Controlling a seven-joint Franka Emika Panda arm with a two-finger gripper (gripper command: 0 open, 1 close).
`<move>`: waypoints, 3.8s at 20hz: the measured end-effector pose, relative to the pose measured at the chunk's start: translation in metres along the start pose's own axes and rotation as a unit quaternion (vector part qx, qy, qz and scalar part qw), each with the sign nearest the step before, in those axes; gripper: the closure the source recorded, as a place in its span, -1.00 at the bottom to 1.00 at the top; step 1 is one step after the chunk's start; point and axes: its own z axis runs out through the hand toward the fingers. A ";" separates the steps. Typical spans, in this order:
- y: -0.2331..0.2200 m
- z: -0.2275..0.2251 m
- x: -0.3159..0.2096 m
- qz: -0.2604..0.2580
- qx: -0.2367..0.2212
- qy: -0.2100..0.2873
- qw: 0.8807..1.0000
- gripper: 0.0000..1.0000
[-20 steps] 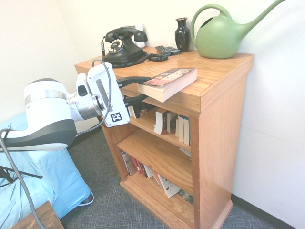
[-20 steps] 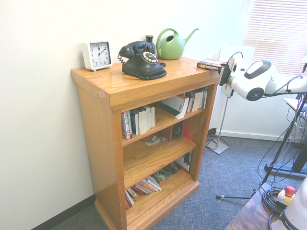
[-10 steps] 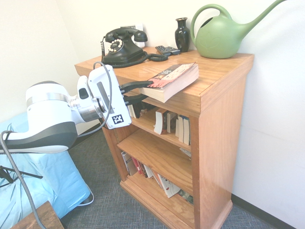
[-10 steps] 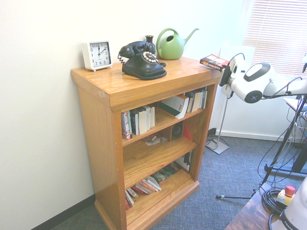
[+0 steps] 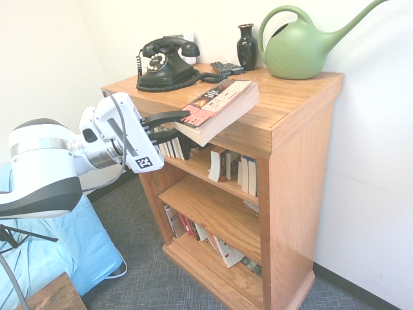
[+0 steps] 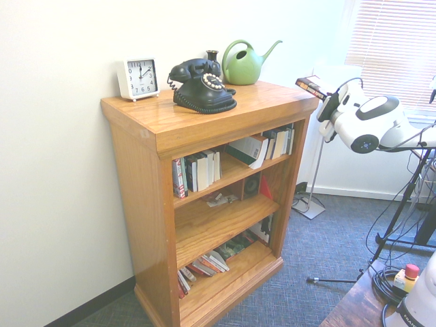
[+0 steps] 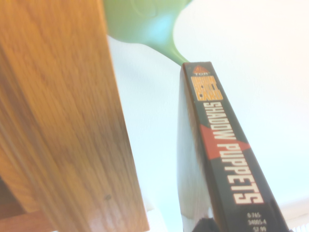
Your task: Organize the shelf
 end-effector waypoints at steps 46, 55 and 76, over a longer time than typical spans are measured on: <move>-0.170 -0.100 -0.015 0.354 0.301 -0.323 0.824 1.00; -0.183 -0.105 0.007 0.373 0.346 -0.281 0.814 1.00; -0.257 -0.086 -0.085 0.422 0.329 -0.231 0.813 1.00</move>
